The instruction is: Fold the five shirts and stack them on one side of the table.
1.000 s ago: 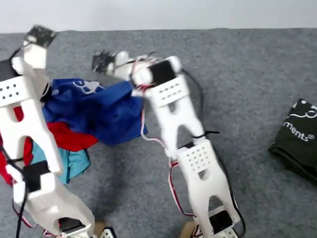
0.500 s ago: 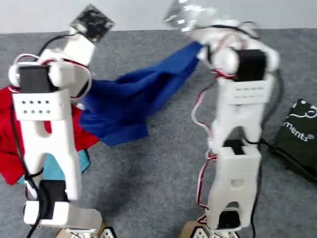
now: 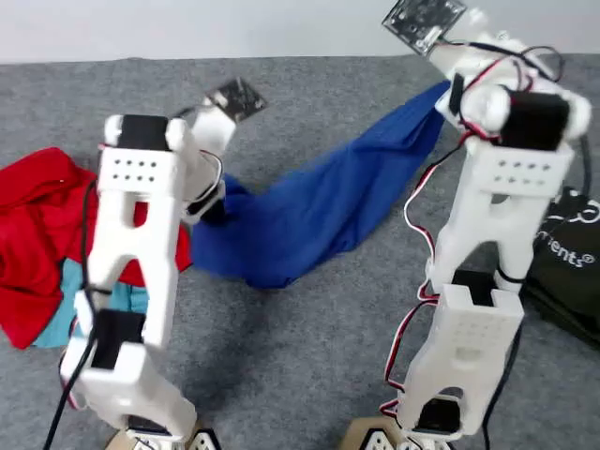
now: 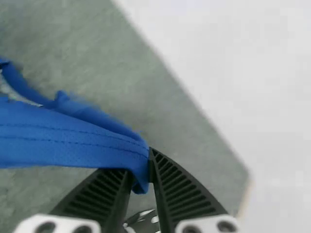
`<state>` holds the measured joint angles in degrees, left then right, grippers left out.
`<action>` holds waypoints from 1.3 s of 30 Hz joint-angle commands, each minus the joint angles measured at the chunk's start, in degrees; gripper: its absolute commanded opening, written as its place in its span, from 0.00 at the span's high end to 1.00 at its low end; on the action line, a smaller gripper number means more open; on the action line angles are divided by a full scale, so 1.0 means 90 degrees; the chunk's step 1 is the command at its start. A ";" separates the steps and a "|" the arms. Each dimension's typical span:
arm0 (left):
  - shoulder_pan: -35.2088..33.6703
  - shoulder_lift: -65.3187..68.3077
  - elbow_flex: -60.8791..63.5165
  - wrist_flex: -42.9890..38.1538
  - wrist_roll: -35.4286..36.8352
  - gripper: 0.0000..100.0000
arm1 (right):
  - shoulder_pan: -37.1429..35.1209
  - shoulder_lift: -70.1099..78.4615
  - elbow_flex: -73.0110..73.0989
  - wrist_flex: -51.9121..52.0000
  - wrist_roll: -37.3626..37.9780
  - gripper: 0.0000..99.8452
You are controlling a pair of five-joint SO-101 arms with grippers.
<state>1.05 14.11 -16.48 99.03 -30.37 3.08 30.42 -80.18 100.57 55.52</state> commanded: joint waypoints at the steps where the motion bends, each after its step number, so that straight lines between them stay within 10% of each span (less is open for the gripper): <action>1: -0.0205 0.0225 -0.0044 0.0147 -0.0010 0.85 | -0.0083 -0.0376 0.0264 0.0230 -0.0039 0.99; 23: -0.0479 -0.1661 -0.0435 -0.0215 0.0049 0.87 | 0.0366 0.0357 0.0274 0.0200 -0.0147 0.99; 39: 0.0313 0.1074 -0.0952 -0.0742 -0.0137 0.80 | 0.0366 0.0327 0.0303 0.0220 -0.0156 0.99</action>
<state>3.16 21.49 -20.79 93.14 -30.90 5.98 33.93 -76.92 100.57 54.73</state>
